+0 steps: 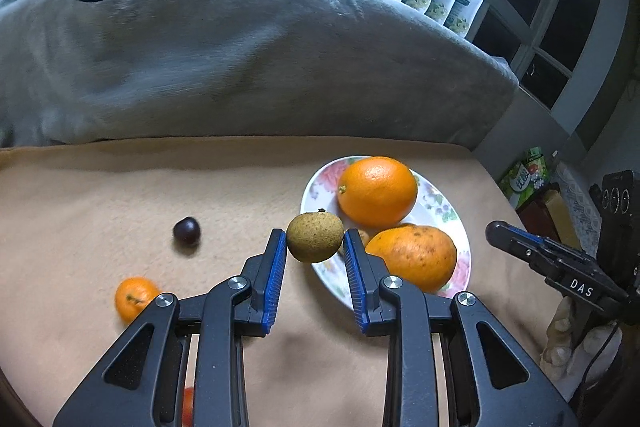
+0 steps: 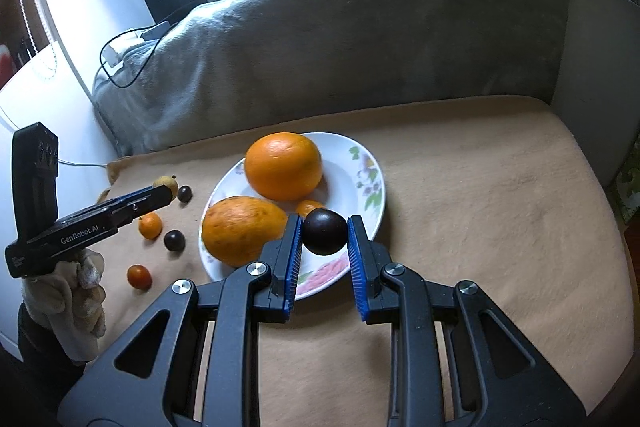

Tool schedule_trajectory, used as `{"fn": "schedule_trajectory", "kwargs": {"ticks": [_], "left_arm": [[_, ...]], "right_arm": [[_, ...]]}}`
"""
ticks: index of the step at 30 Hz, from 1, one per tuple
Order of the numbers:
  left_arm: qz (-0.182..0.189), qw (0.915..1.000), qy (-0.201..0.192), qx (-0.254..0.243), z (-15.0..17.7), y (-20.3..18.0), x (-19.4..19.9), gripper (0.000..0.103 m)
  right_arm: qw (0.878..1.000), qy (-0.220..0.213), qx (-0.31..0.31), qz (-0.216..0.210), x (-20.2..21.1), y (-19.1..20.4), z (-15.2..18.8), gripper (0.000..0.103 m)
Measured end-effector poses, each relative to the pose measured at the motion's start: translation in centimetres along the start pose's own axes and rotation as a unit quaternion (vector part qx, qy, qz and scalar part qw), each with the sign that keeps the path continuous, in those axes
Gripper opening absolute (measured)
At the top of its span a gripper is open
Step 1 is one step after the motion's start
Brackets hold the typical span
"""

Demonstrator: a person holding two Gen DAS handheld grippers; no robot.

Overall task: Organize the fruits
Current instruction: 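Carry the green-brown fruit with the left tool while the right tool carries the plum to the plate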

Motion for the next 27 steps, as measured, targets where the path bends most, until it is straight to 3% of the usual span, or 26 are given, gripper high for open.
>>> {"fn": "schedule_trajectory", "kwargs": {"ticks": [27], "left_arm": [[0.027, 0.9995, 0.016, 0.004, -1.0, -1.6, -2.2, 0.028]], "right_arm": [[1.000, 0.010, 0.015, -0.015, -1.4, 0.1, -0.2, 0.024]]}}
Point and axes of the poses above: each gripper's, at about its wrist camera, not at the fingertips, and x roughly against the way its jaws point, y to its left, z to its underside, the point moved 9 cm from there along -x, roughly the way its jaws point, and after that the axes turned 6 degrees about y, right-handed, at the moved point
